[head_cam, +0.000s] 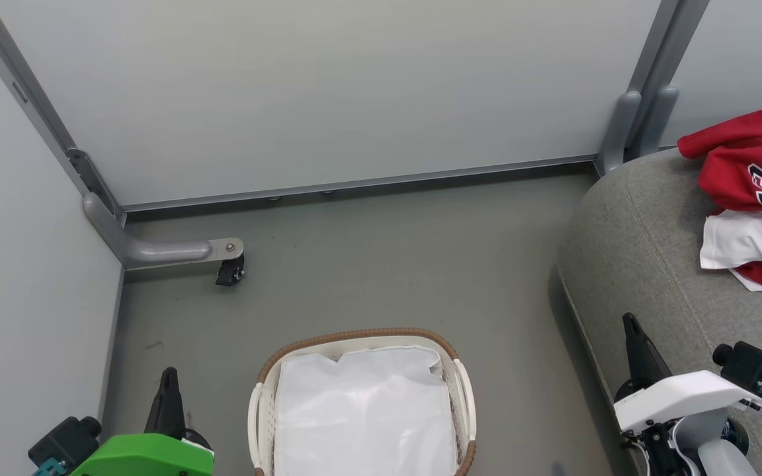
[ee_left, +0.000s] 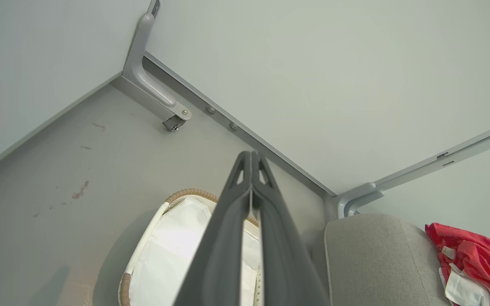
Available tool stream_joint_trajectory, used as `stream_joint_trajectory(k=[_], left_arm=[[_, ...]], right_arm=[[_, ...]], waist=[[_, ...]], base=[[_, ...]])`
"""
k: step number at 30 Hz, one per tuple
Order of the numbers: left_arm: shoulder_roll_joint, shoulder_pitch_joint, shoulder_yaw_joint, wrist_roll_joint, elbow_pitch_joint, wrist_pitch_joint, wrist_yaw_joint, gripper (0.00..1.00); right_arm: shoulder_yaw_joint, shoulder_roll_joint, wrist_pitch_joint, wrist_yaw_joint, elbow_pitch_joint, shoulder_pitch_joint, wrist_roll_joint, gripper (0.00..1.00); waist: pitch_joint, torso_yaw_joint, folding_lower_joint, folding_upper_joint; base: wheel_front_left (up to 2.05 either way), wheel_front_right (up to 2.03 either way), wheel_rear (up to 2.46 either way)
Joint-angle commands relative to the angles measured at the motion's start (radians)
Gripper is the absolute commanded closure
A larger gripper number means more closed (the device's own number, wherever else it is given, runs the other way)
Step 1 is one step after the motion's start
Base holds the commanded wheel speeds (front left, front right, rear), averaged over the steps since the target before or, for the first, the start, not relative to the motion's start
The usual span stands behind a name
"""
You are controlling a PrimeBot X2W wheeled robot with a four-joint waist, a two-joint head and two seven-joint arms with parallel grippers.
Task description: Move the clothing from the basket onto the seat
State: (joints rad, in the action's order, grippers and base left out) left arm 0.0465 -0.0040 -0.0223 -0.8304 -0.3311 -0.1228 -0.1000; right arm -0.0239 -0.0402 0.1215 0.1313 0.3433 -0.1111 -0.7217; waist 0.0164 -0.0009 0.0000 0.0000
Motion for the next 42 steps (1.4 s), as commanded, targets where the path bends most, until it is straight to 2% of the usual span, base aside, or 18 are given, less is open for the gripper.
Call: stream_joint_trajectory(k=[1, 19, 42], left_arm=[[0.003, -0.032, 0.010, -0.033, 0.016, 0.009, -0.006, 1.00], [0.004, -0.054, 0.045, -0.232, 0.036, 0.070, -0.014, 1.00], [0.004, -0.077, 0.080, -0.442, 0.057, 0.134, -0.021, 1.00]], right_arm=[[-0.007, -0.006, -0.009, 0.000, -0.020, -0.007, -0.037, 1.00], [-0.030, -0.008, -0.070, 0.000, -0.043, -0.005, -0.265, 1.00], [-0.053, -0.010, -0.134, -0.001, -0.066, -0.002, -0.503, 1.00]], waist=[[0.000, 0.000, 0.0000, 0.0000], [-0.003, 0.000, 0.0000, 0.0000], [-0.006, 0.000, 0.0000, 0.0000]], base=[[0.00, 0.00, 0.00], [0.00, 0.00, 0.00], [0.00, 0.00, 0.00]])
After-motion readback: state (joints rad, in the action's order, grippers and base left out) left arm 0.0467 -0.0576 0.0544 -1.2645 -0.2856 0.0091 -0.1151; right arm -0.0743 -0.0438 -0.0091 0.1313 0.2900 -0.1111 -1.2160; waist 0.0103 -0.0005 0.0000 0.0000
